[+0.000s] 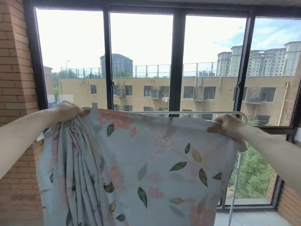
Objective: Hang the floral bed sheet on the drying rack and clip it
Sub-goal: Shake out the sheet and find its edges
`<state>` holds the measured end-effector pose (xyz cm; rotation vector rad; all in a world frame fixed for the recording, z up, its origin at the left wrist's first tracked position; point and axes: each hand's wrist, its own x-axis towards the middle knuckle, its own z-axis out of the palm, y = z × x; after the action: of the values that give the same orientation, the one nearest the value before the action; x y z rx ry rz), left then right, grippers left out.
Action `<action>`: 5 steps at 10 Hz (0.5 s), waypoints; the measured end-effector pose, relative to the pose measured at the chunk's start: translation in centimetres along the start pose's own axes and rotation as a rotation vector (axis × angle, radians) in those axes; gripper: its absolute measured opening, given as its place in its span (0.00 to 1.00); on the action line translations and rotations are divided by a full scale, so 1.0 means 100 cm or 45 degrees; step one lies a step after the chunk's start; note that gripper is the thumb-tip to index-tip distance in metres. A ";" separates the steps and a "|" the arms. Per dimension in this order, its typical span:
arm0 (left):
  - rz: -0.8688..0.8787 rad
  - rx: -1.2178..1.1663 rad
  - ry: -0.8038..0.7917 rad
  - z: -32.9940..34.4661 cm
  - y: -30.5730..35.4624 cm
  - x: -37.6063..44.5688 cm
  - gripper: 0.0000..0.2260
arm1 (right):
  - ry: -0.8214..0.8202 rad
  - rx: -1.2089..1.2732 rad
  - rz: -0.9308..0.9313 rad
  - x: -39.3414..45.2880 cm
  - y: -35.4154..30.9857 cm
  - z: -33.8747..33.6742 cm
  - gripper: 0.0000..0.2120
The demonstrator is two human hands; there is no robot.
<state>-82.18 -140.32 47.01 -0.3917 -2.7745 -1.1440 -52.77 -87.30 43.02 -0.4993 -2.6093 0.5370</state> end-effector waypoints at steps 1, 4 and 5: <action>0.002 -0.008 0.022 0.001 -0.007 0.026 0.25 | -0.108 -0.330 0.067 0.003 0.020 0.008 0.10; 0.107 0.024 0.140 0.002 0.048 -0.022 0.18 | 0.566 -0.094 0.358 0.021 -0.004 -0.014 0.08; 0.070 0.080 0.143 -0.007 0.040 -0.018 0.13 | 1.155 0.361 0.084 0.038 -0.024 -0.023 0.08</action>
<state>-79.28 -138.47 49.83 -0.3825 -2.6776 -1.0303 -55.54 -87.12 47.29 -0.5642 -1.6334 0.5253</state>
